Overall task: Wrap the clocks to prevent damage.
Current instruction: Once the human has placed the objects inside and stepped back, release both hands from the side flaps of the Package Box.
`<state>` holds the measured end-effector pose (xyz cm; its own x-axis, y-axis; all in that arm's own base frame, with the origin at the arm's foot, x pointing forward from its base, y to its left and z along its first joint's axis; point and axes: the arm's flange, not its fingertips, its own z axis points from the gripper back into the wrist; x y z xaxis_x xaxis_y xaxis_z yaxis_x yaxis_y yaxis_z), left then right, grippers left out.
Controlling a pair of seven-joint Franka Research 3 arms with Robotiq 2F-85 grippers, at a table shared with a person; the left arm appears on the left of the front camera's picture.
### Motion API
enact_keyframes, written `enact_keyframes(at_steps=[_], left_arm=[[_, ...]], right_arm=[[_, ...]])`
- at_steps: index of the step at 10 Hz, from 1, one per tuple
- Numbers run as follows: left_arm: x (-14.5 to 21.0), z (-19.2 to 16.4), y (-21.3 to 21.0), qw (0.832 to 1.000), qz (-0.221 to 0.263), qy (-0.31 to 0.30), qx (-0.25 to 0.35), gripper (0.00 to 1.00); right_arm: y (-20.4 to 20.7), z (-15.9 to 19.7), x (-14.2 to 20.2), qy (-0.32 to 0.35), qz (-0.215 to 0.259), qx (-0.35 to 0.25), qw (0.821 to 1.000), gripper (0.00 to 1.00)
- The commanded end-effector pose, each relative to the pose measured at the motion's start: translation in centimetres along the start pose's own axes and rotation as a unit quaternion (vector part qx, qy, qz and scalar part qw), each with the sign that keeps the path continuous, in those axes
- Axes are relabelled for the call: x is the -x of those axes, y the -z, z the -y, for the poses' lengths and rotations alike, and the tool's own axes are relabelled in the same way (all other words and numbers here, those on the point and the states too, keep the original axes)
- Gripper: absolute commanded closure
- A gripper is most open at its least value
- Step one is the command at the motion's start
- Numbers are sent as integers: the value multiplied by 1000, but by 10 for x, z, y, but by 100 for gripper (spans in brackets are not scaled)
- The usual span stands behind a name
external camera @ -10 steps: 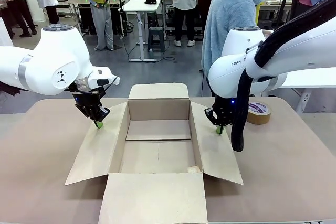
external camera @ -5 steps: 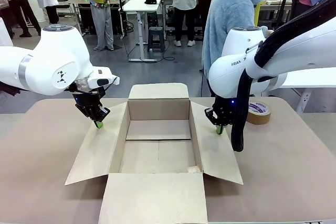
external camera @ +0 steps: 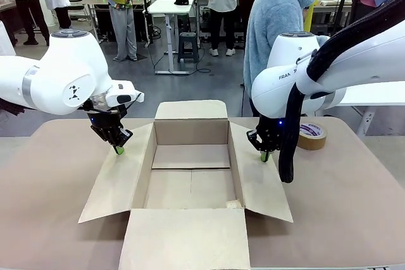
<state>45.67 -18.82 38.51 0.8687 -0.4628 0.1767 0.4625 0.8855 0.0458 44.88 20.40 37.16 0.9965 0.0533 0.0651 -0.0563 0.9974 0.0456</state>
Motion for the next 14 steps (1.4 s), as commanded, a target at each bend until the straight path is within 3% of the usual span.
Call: enact_keyframes(at_steps=[1,14], left_arm=[[0,0,0,1000,0,-1,-1,100],[0,0,0,1000,0,-1,-1,100]], right_arm=[[2,-1,2,9,-2,6,1000,99],[2,-1,2,9,-2,6,1000,99]])
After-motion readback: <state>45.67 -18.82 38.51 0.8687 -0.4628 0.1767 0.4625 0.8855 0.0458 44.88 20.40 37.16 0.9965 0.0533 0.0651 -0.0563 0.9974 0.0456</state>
